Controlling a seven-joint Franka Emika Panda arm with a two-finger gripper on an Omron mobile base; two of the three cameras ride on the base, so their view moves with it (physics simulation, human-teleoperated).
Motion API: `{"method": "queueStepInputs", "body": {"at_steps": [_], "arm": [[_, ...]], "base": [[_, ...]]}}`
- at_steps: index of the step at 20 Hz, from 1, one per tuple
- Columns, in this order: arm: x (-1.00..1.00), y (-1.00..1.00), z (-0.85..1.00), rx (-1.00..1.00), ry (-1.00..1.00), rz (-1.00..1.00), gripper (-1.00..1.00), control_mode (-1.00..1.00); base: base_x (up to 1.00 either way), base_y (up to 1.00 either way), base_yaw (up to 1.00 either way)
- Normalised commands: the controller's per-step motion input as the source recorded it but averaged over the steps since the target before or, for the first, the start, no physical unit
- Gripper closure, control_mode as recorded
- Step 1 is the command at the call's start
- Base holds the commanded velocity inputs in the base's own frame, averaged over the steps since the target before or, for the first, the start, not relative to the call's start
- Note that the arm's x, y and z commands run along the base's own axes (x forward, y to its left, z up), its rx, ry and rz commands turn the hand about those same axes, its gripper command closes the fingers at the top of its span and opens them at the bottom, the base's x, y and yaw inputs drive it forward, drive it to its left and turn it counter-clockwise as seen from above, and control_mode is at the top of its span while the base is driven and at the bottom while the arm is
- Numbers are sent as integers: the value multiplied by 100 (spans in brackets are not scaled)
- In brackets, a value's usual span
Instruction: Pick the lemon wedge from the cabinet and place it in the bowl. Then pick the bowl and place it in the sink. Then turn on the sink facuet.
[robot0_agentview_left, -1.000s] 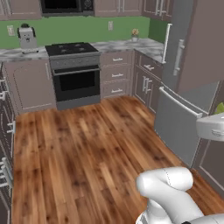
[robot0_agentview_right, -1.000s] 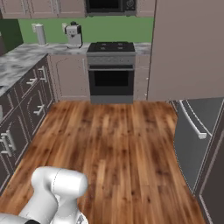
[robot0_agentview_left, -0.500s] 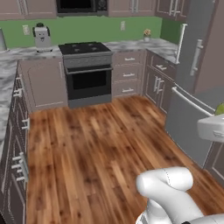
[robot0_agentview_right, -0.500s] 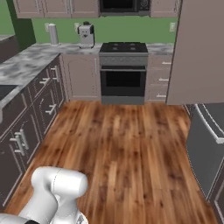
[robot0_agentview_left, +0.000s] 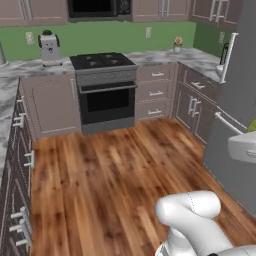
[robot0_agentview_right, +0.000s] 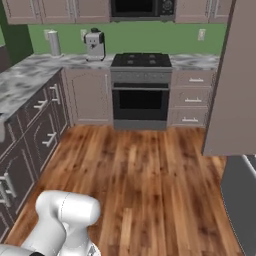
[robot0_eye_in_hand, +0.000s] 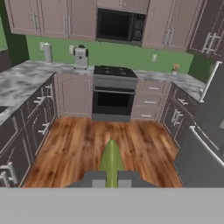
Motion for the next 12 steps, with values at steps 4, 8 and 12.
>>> {"method": "queueStepInputs", "body": {"at_steps": [4,8,12], "arm": [[0,0,0,0,0,0,100,100],[0,0,0,0,0,0,100,100],[0,0,0,0,0,0,100,100]], "base": [[100,0,0],[100,0,0],[100,0,0]]}}
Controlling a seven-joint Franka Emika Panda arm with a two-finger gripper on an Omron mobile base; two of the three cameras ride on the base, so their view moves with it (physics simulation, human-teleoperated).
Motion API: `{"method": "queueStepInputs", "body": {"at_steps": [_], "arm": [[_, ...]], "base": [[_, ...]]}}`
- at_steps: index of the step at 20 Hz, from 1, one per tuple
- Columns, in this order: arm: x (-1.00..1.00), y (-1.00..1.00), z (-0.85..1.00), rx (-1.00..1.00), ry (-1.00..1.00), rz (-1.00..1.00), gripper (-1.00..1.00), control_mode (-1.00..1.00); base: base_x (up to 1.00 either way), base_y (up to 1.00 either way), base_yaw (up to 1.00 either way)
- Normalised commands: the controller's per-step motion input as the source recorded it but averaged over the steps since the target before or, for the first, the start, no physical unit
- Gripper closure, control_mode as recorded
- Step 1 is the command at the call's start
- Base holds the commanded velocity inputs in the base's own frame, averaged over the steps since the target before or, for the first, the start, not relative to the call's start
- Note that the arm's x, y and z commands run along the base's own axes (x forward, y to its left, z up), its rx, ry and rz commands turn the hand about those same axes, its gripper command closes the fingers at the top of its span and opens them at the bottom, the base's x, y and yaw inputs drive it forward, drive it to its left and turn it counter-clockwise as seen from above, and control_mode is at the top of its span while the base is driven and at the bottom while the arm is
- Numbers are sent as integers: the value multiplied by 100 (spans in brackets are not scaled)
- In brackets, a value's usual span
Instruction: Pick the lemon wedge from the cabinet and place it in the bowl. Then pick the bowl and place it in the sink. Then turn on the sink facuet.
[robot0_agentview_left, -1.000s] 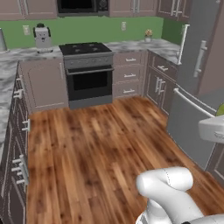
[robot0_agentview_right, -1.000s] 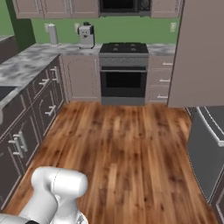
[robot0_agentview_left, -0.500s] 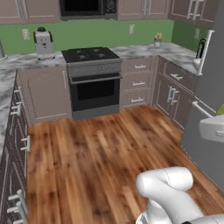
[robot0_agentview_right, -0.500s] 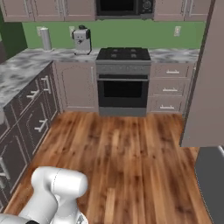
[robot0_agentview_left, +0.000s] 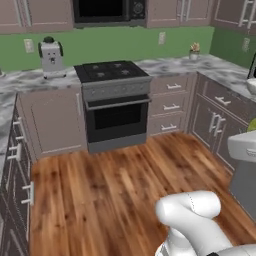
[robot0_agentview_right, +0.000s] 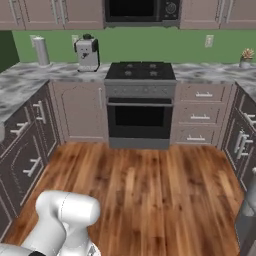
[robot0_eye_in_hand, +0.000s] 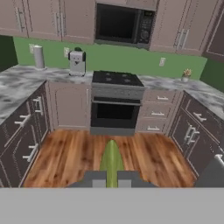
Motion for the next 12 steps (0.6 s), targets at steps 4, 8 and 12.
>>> {"method": "queueStepInputs", "body": {"at_steps": [4,8,12], "arm": [[0,0,0,0,0,0,100,100],[0,0,0,0,0,0,100,100],[0,0,0,0,0,0,100,100]], "base": [[100,0,0],[98,0,-3],[72,-6,-36]]}}
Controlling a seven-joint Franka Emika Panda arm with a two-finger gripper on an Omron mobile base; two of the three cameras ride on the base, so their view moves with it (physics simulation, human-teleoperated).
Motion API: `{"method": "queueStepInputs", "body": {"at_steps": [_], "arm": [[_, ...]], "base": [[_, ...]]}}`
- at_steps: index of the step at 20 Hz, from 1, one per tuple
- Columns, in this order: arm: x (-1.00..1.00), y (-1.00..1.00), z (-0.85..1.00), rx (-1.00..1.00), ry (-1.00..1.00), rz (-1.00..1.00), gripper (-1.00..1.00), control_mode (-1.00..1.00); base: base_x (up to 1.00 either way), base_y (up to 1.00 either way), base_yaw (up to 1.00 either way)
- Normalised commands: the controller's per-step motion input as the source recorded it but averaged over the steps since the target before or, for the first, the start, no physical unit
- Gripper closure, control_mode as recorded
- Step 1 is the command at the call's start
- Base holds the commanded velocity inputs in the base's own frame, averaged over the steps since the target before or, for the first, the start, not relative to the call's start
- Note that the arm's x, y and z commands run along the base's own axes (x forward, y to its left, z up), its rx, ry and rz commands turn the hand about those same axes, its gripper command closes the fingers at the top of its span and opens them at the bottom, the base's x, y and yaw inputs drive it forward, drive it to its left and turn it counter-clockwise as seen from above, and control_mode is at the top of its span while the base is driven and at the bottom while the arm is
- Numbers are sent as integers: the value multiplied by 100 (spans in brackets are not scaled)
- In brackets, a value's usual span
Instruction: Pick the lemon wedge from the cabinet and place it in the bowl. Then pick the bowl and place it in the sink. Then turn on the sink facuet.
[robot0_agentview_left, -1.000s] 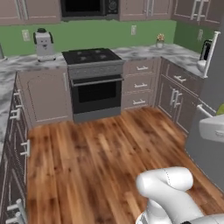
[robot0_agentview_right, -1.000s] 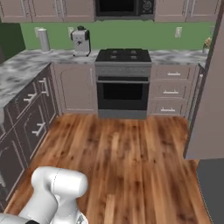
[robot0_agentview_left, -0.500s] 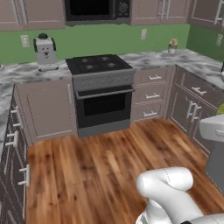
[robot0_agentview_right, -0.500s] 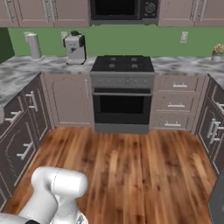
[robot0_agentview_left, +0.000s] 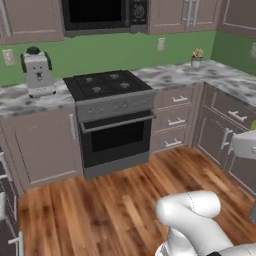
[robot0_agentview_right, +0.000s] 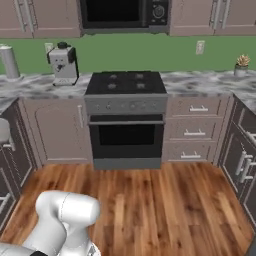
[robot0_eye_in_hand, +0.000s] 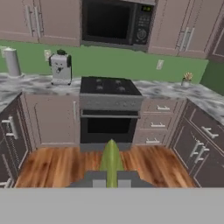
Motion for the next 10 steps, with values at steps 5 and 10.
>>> {"method": "queueStepInputs", "body": {"at_steps": [5,10], "arm": [[0,0,0,0,0,0,100,100],[0,0,0,0,0,0,100,100]], "base": [[50,-9,-50],[49,0,-54]]}}
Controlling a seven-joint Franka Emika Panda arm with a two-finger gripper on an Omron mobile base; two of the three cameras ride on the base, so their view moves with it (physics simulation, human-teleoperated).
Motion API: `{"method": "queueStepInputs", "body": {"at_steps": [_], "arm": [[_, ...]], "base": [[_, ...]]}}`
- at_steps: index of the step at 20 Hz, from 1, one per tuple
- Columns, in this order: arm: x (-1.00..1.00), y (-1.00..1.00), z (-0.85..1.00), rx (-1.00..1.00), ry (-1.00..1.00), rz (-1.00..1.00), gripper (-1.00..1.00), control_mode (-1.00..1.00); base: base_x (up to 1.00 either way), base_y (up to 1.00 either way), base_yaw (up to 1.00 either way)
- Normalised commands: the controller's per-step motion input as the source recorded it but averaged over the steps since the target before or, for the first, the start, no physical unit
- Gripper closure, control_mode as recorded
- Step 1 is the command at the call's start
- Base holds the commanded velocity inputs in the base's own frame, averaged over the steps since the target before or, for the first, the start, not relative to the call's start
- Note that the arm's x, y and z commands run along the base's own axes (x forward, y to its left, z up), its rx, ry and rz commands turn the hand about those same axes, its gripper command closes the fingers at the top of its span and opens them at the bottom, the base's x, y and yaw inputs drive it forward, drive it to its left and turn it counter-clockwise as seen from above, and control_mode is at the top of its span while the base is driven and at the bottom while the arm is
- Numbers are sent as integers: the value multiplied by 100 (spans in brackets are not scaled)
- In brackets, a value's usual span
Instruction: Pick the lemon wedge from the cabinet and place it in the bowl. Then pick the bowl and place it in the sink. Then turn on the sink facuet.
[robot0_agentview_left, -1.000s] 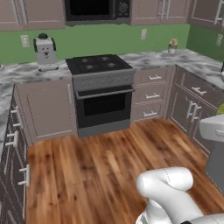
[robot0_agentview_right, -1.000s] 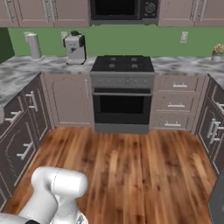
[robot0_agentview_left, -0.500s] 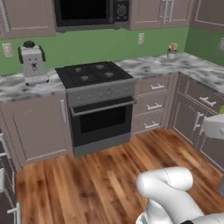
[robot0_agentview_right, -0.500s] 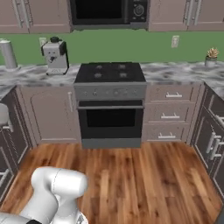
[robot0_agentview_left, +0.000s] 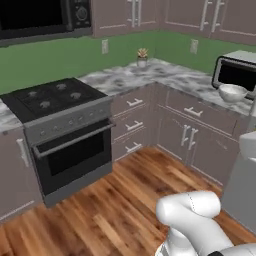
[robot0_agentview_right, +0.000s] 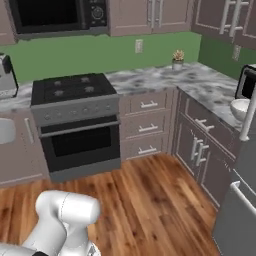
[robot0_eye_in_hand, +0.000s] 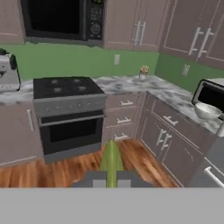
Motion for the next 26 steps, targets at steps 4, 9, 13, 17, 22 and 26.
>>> {"method": "queueStepInputs", "body": {"at_steps": [4,9,13,17,22,26], "arm": [[0,0,0,0,0,0,100,100],[0,0,0,0,0,0,100,100],[0,0,0,0,0,0,100,100],[0,0,0,0,0,0,100,100],[0,0,0,0,0,0,100,100],[0,0,0,0,0,0,100,100]], "base": [[50,0,-56],[57,0,-58],[76,3,-56],[91,17,-49],[97,36,-40],[89,36,-28]]}}
